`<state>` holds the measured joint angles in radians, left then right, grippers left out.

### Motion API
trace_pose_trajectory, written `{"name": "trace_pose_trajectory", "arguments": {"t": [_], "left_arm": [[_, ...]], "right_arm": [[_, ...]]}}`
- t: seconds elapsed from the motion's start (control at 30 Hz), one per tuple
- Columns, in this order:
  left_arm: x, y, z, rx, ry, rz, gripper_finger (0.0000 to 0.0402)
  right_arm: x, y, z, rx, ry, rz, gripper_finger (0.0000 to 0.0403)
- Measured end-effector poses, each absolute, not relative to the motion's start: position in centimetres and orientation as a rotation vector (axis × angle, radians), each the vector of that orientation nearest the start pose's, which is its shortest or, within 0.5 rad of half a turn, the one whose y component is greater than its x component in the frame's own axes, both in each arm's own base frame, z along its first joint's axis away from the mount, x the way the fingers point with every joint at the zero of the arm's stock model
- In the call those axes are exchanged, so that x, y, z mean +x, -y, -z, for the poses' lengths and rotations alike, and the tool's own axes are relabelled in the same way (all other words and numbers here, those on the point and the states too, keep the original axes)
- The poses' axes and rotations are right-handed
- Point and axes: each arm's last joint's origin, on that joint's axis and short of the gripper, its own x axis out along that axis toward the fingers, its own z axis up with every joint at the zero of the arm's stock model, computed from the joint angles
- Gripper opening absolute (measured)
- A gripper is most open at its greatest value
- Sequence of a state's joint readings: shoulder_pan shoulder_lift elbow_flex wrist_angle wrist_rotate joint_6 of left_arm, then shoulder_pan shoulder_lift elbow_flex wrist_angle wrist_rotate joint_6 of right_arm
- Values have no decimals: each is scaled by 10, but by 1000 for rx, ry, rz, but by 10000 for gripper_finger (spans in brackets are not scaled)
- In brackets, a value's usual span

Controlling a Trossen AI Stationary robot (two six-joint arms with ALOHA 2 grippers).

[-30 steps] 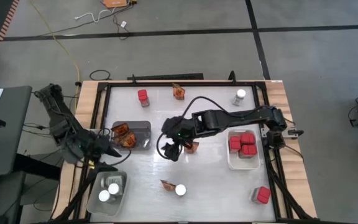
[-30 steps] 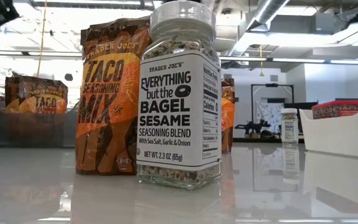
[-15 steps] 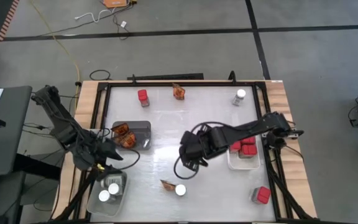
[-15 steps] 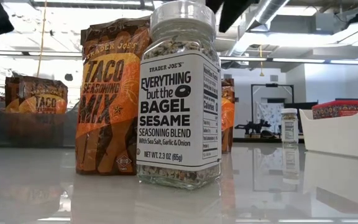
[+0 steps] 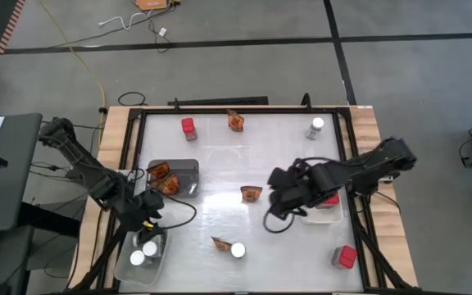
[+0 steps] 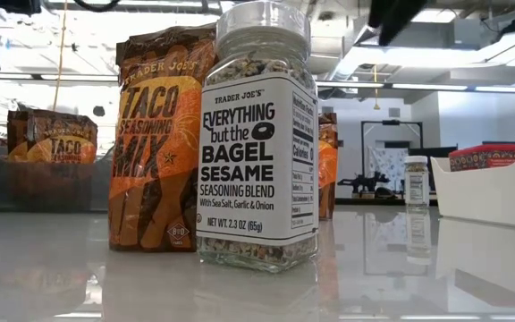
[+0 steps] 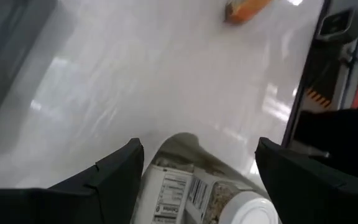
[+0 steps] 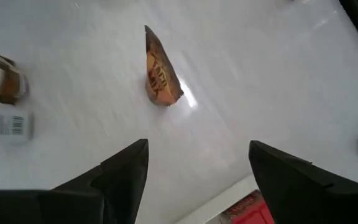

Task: Sort spices by type
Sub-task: Adjust the white spice bottle inside the gray bin

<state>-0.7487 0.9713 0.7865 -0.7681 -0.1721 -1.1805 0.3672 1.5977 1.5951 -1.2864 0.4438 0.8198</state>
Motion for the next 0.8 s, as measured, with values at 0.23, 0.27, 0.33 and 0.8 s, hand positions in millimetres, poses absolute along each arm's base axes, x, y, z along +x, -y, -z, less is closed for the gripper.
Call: {"name": "trace_pose_trajectory", "arguments": {"t": [0.23, 0.27, 0.33, 0.8], "left_arm": [[158, 132, -278, -521, -1157, -75, 295], [161, 135, -280, -489, -1187, -92, 295], [164, 141, -287, -422, -1253, -135, 295], [155, 178, -280, -341, -1447, -291, 295]], "right_arm": [[242, -75, -321, 330, -913, 510, 306], [239, -73, -318, 334, -906, 508, 306], [233, -70, -314, 343, -894, 509, 306], [226, -61, -299, 270, -906, 483, 306]]}}
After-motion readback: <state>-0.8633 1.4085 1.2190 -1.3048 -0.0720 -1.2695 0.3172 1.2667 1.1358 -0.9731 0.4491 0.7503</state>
